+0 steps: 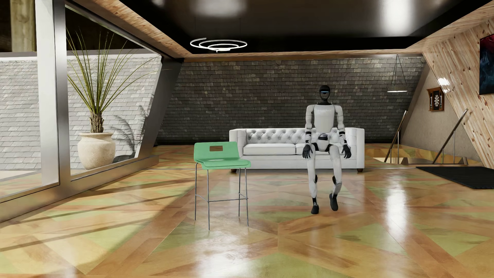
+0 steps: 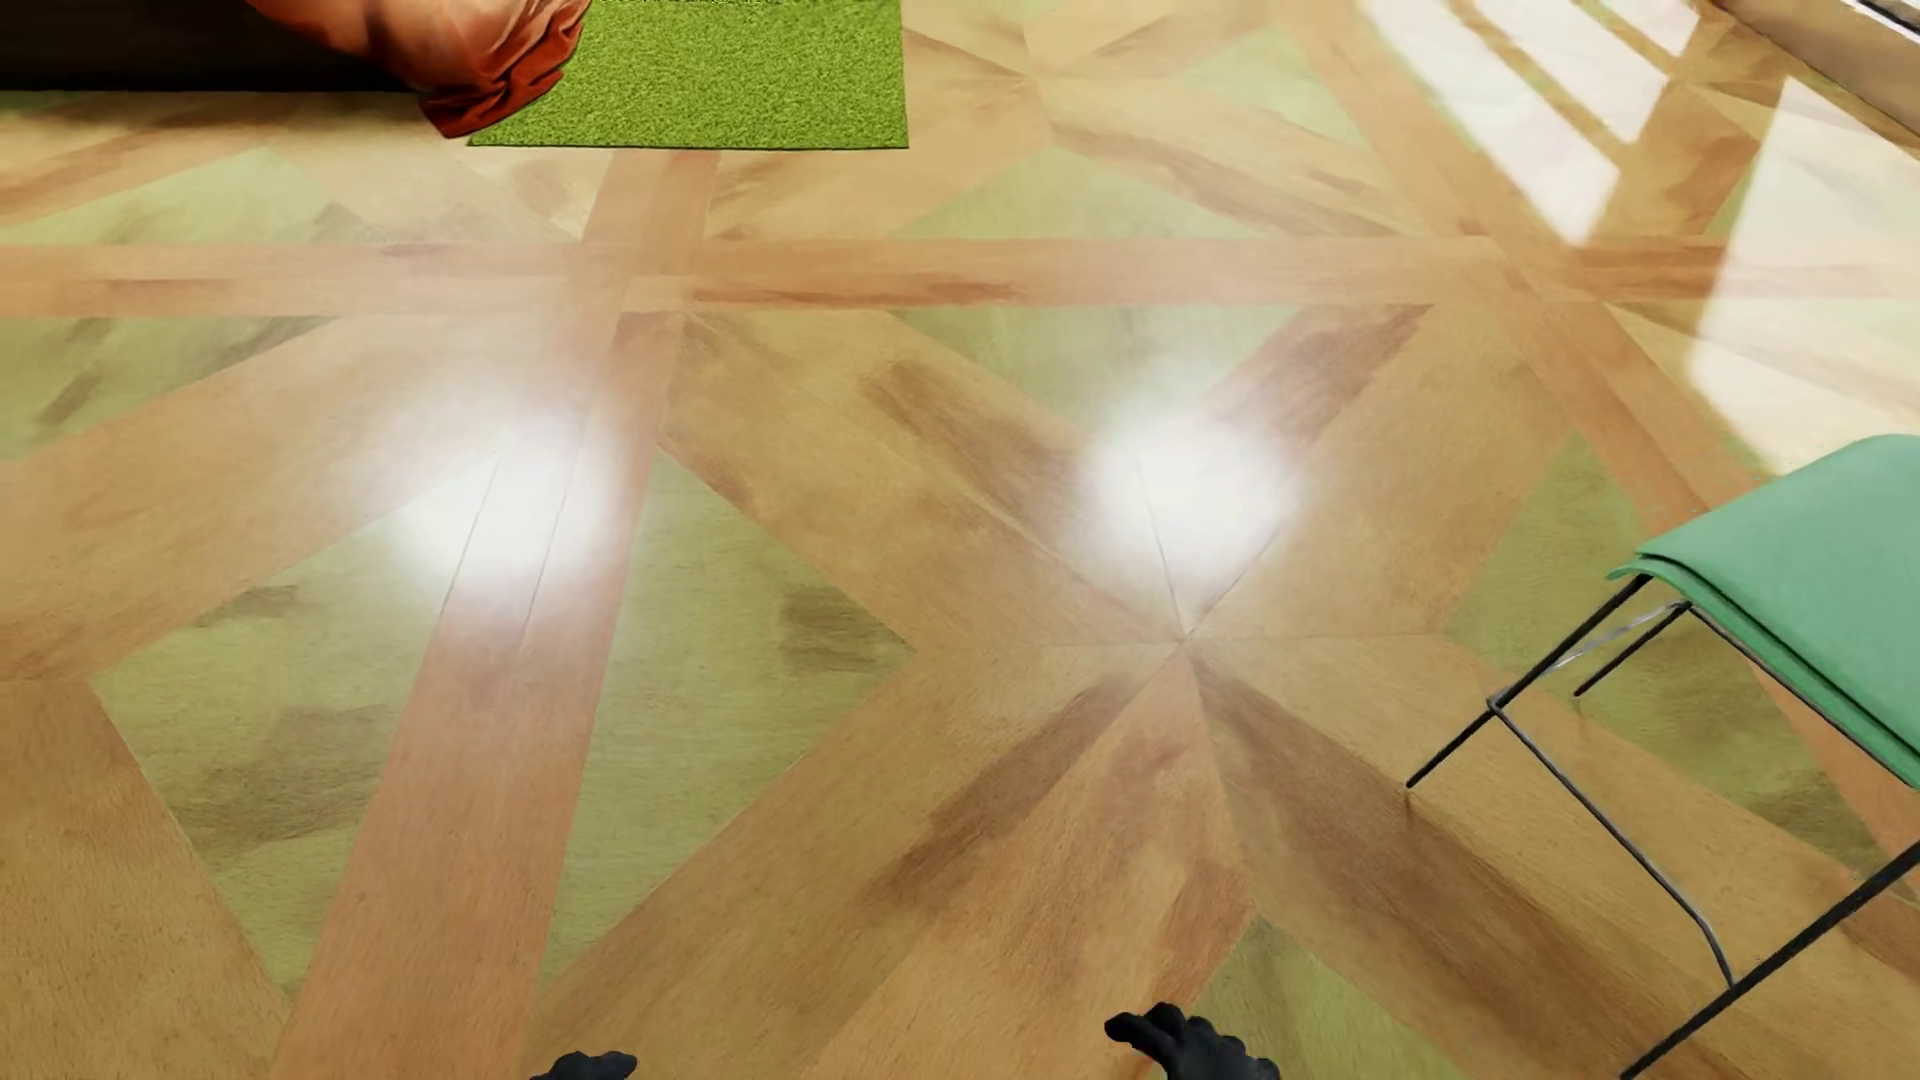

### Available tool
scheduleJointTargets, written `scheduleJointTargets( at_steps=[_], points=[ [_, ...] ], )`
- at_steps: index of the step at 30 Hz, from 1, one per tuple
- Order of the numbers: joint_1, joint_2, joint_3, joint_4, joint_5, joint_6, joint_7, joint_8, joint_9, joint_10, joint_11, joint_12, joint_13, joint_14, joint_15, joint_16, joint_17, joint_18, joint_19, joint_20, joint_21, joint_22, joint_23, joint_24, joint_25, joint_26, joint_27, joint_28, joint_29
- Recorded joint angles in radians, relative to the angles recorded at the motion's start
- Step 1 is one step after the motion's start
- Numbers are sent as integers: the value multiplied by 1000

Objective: Walk towards the light gray sofa

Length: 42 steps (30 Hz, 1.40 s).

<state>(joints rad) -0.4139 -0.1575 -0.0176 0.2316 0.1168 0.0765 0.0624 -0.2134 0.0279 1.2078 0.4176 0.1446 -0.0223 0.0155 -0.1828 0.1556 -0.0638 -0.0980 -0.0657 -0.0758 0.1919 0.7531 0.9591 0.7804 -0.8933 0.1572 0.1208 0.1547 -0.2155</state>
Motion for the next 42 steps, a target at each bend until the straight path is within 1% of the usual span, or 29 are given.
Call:
scheduleJointTargets(
  at_steps=[2,4,7,8,9,11,12,14,15,16,18,19,20,22,23,25,26,27,29,31,32,33,34,36,37,39,40,41,42],
  points=[
    [-76,52,19,-24,7,-4,27,0,-2,-187,-7,18,-53,-117,-28,-4,-13,11,5,11,-4,-20,-22,-14,17,-7,-12,-9,-33],
    [-111,104,33,-44,9,-14,82,6,-9,-482,-37,22,-97,-128,-40,-12,-30,22,9,13,5,-12,-57,-11,34,-6,-34,-19,-48],
    [-97,191,42,-121,13,-35,113,22,-26,-965,-117,22,-135,-36,-42,-40,-38,-37,17,31,26,28,-104,3,69,17,-54,-40,-53],
    [-108,219,46,-143,16,-43,77,31,-30,-1016,-124,25,-137,-46,-52,-46,-35,-87,23,38,39,41,-112,10,76,21,-56,-48,-51],
    [-107,250,49,-160,17,-49,49,41,-35,-1021,-123,28,-133,-40,-54,-52,-35,-100,27,40,55,54,-118,20,74,24,-57,-57,-51],
    [-74,314,55,-198,-4,-67,34,68,-49,-986,-123,39,-100,97,-21,-75,-39,50,39,50,86,78,-120,37,61,28,-49,-67,-50],
    [-42,338,57,-214,-24,-82,40,80,-58,-977,-106,46,-73,128,23,-88,-39,54,44,59,92,92,-111,42,56,31,-35,-65,-46],
    [18,337,54,-253,-80,-120,61,95,-76,-958,-2,52,-6,73,171,-107,-31,87,82,67,92,127,-67,56,56,36,15,-66,-18],
    [43,302,51,-273,-112,-136,74,109,-82,-942,103,50,24,38,254,-112,-35,100,114,66,107,142,-39,65,53,34,32,-75,21],
    [61,241,48,-292,-150,-149,89,119,-83,-916,247,43,46,-1,341,-116,-53,115,154,61,143,149,-17,75,39,26,25,-83,83],
    [88,74,43,-331,-232,-175,126,159,-75,-846,574,8,79,-85,517,-127,-135,142,258,47,236,162,-21,91,-9,-10,-43,-68,217],
    [112,-15,41,-350,-238,-188,148,212,-68,-828,709,-17,91,-121,562,-132,-175,147,300,39,252,170,-35,100,-17,-32,-65,-50,255],
    [144,-97,42,-367,-219,-198,171,266,-60,-820,800,-33,100,-152,524,-134,-195,149,313,25,239,162,-46,110,-9,-42,-54,-36,264],
    [210,-232,35,-393,-216,-211,189,330,-48,-810,851,-80,128,-202,372,-136,-184,151,292,5,154,174,-50,131,41,-42,17,-10,177],
    [238,-285,24,-401,-221,-214,182,340,-44,-802,813,-109,147,-224,257,-133,-167,152,236,8,96,178,-68,131,77,-36,47,-11,122],
    [297,-360,-6,-409,-224,-213,153,335,-41,-807,626,-159,178,-253,102,-123,-129,152,155,21,19,160,-112,112,138,-41,61,-9,58],
    [328,-380,-22,-410,-222,-210,137,319,-40,-822,489,-176,186,-261,78,-114,-118,151,115,17,13,140,-127,104,145,-55,52,0,58],
    [358,-390,-36,-411,-221,-206,121,299,-41,-839,339,-189,190,-267,97,-103,-113,150,102,4,20,118,-137,98,138,-73,42,9,68],
    [418,-381,-55,-415,-212,-198,93,253,-43,-878,30,-208,193,-276,202,-80,-96,147,134,-38,30,81,-143,84,114,-104,30,18,85],
    [480,-354,-61,-419,-216,-191,72,149,-45,-912,-182,-214,194,-283,227,-68,-69,140,142,-65,28,64,-131,49,99,-109,32,5,85],
    [508,-342,-63,-417,-213,-187,62,111,-47,-919,-207,-211,192,-284,268,-69,-57,135,106,-67,31,62,-118,22,90,-103,35,-4,88],
    [533,-331,-65,-411,-204,-180,48,105,-49,-915,-193,-204,189,-283,324,-71,-46,126,45,-66,37,62,-100,-3,79,-94,37,-9,95],
    [560,-308,-68,-398,-193,-171,35,107,-53,-897,-178,-193,185,-268,359,-72,-34,113,36,-65,43,67,-78,-22,66,-81,41,-10,106],
    [584,-257,-67,-352,-161,-140,21,80,-61,-830,-150,-156,170,-189,328,-72,-10,78,-4,-58,47,91,-27,-35,40,-40,54,-4,130],
    [574,-232,-67,-323,-137,-123,16,73,-65,-762,-134,-133,160,-112,296,-70,-1,36,-25,-58,43,107,-11,-30,32,-19,57,-17,141],
    [491,-198,-66,-264,-82,-92,-14,60,-66,-530,-85,-97,138,48,226,-40,16,-111,-47,-85,25,125,-17,1,29,-14,36,-90,147],
    [424,-184,-67,-234,-54,-77,-18,54,-62,-372,-57,-82,126,130,189,-14,24,-148,-53,-97,18,124,-36,26,31,-29,19,-129,137],
    [342,-173,-70,-189,-24,-61,0,46,-57,-211,-29,-74,120,222,152,8,28,-150,-54,-104,10,130,-59,45,31,-35,-3,-141,116],
    [263,-156,-72,-142,8,-45,-4,43,-52,-75,-12,-67,95,267,121,24,35,-150,-56,-98,0,129,-66,55,32,-19,-16,-136,92]
  ],
)
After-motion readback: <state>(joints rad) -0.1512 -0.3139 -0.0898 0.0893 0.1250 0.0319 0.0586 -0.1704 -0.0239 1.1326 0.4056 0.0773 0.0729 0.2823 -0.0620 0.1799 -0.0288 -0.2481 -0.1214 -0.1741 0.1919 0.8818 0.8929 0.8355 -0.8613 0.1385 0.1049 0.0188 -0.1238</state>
